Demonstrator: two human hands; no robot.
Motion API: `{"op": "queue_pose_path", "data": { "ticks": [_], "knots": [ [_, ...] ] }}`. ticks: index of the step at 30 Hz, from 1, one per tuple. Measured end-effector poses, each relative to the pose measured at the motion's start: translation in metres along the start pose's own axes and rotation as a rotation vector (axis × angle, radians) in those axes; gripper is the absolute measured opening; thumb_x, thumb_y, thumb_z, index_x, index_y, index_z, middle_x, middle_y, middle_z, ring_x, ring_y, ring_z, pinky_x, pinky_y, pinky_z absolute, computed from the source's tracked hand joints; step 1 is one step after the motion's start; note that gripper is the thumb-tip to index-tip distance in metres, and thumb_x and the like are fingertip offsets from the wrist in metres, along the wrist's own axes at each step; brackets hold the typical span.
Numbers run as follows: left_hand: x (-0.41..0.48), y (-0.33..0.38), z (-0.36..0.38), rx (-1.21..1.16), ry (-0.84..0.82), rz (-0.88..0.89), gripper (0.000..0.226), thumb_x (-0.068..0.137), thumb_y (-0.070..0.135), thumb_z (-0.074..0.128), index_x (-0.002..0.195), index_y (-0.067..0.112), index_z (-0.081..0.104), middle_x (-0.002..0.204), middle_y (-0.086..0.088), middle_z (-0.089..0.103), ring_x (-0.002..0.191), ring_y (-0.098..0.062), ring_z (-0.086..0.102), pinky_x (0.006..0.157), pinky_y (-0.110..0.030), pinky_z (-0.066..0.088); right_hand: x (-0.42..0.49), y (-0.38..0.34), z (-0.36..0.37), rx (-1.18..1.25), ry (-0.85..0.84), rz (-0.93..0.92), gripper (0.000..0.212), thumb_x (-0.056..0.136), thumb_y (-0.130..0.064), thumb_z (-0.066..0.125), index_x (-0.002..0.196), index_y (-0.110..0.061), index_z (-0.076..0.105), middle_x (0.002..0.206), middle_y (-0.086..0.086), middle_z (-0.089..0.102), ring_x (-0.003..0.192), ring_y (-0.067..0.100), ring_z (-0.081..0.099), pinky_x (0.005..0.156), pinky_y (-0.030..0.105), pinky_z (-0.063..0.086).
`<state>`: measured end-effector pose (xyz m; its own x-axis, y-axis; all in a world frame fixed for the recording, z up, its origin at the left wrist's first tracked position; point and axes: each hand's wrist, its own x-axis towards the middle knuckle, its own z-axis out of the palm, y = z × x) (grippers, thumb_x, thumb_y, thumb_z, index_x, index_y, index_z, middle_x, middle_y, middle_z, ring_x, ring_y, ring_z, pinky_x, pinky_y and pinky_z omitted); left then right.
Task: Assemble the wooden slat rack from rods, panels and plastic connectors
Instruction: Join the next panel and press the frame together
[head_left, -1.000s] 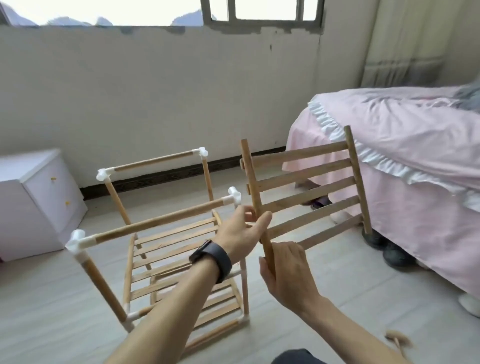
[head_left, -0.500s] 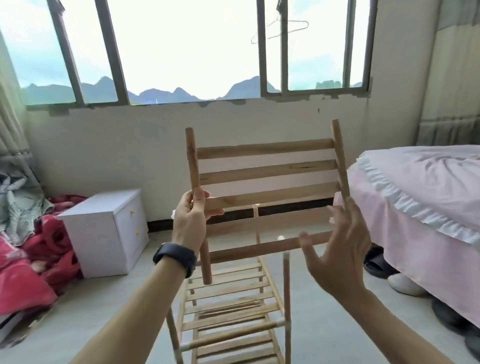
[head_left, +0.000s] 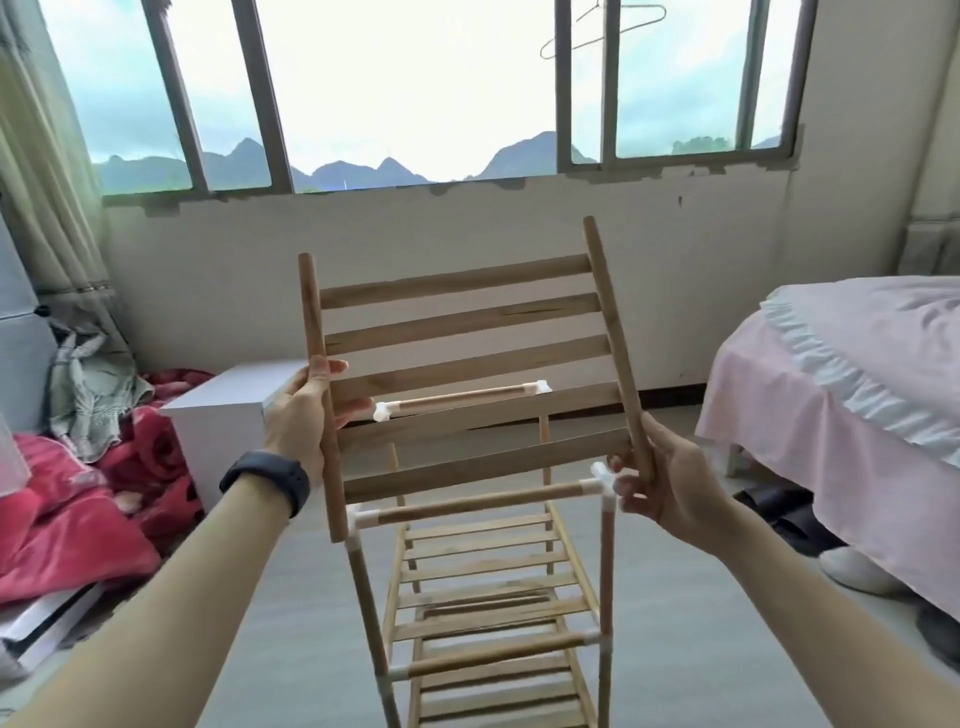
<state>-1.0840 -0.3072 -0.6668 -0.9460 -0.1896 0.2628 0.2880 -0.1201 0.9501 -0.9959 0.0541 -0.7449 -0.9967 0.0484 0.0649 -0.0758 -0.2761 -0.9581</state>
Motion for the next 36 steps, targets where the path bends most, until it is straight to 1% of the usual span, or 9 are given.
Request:
{"op": "queue_pose_path", "data": {
  "ticks": [4, 7, 11, 15, 20, 22, 25, 31, 36],
  "knots": [
    [0.016, -0.006, 0.002, 0.007, -0.023, -0.059, 0.036, 0.105, 0.039, 0.042, 0.122, 0.015, 0.063, 0.126, -0.009, 0.066, 0.096, -0.027, 0.070, 0.090, -0.039, 0.053, 0.016, -0.007, 0.004, -0.075, 0.074, -0.061, 0.038, 0.106, -0.041, 0.039, 0.104, -0.011, 0.063, 0.069, 0.001, 0.051, 0.055, 0.013, 0.045, 0.054, 0.027, 0.039],
    [0.024, 0.000, 0.014, 0.007, -0.057, -0.103, 0.034, 0.105, 0.040, 0.043, 0.120, 0.017, 0.064, 0.124, -0.007, 0.066, 0.099, -0.027, 0.070, 0.084, -0.037, 0.054, 0.029, -0.012, 0.007, -0.229, 0.177, -0.188, 0.034, 0.108, -0.041, 0.039, 0.099, -0.011, 0.051, 0.067, -0.001, 0.040, 0.052, 0.012, 0.035, 0.050, 0.026, 0.032],
    [0.031, 0.002, 0.010, -0.049, -0.165, -0.217, 0.038, 0.101, 0.052, 0.042, 0.120, 0.025, 0.060, 0.123, -0.004, 0.062, 0.108, -0.024, 0.065, 0.076, -0.036, 0.048, 0.046, -0.011, 0.012, -0.307, 0.361, -0.274, 0.042, 0.106, -0.051, 0.037, 0.096, -0.013, 0.053, 0.062, -0.004, 0.038, 0.050, 0.010, 0.036, 0.046, 0.025, 0.033],
    [0.019, -0.051, -0.017, 0.278, -0.270, -0.349, 0.058, 0.095, 0.071, 0.029, 0.105, 0.028, 0.067, 0.115, -0.002, 0.069, 0.110, -0.024, 0.060, 0.095, -0.048, 0.039, 0.064, 0.005, 0.016, -0.282, 0.399, -0.285, 0.039, 0.106, -0.052, 0.035, 0.094, -0.020, 0.053, 0.063, -0.003, 0.038, 0.052, 0.011, 0.036, 0.049, 0.028, 0.034],
    [0.020, -0.089, -0.026, 0.192, -0.195, -0.367, 0.064, 0.100, 0.064, 0.024, 0.105, 0.019, 0.070, 0.101, 0.004, 0.077, 0.105, -0.021, 0.066, 0.097, -0.050, 0.032, 0.087, 0.028, 0.018, -0.412, 0.398, -0.293, 0.039, 0.105, -0.054, 0.031, 0.098, -0.022, 0.053, 0.070, 0.000, 0.041, 0.064, 0.017, 0.040, 0.059, 0.032, 0.038],
    [0.018, -0.098, -0.026, 0.203, -0.170, -0.398, 0.059, 0.101, 0.061, 0.026, 0.109, 0.018, 0.066, 0.100, 0.007, 0.076, 0.105, -0.021, 0.065, 0.093, -0.049, 0.031, 0.095, 0.034, 0.019, -0.470, 0.365, -0.285, 0.038, 0.106, -0.053, 0.031, 0.103, -0.023, 0.054, 0.077, 0.001, 0.045, 0.070, 0.018, 0.045, 0.065, 0.033, 0.042],
    [0.016, -0.113, -0.029, 0.037, -0.090, -0.507, 0.045, 0.100, 0.056, 0.038, 0.109, 0.019, 0.062, 0.107, -0.002, 0.074, 0.103, -0.026, 0.066, 0.079, -0.046, 0.048, 0.105, 0.037, 0.018, -0.535, 0.288, -0.235, 0.034, 0.109, -0.046, 0.032, 0.116, -0.021, 0.054, 0.095, 0.000, 0.052, 0.085, 0.016, 0.052, 0.078, 0.033, 0.045],
    [0.014, -0.128, -0.022, -0.133, 0.061, -0.592, 0.040, 0.097, 0.049, 0.053, 0.103, 0.010, 0.062, 0.088, -0.003, 0.060, 0.075, -0.017, 0.060, 0.062, -0.033, 0.053, 0.114, 0.035, 0.005, -0.473, 0.152, 0.054, 0.025, 0.110, -0.036, 0.037, 0.121, -0.025, 0.057, 0.090, 0.009, 0.055, 0.080, 0.021, 0.052, 0.069, 0.035, 0.047],
    [0.017, -0.138, -0.024, -0.156, 0.085, -0.592, 0.035, 0.100, 0.047, 0.049, 0.107, 0.014, 0.058, 0.066, 0.003, 0.052, 0.051, -0.010, 0.046, 0.051, -0.025, 0.044, 0.118, 0.046, 0.003, -0.418, 0.188, 0.083, 0.030, 0.110, -0.034, 0.039, 0.121, -0.014, 0.058, 0.081, 0.006, 0.052, 0.068, 0.016, 0.047, 0.064, 0.030, 0.045]
  ]
}}
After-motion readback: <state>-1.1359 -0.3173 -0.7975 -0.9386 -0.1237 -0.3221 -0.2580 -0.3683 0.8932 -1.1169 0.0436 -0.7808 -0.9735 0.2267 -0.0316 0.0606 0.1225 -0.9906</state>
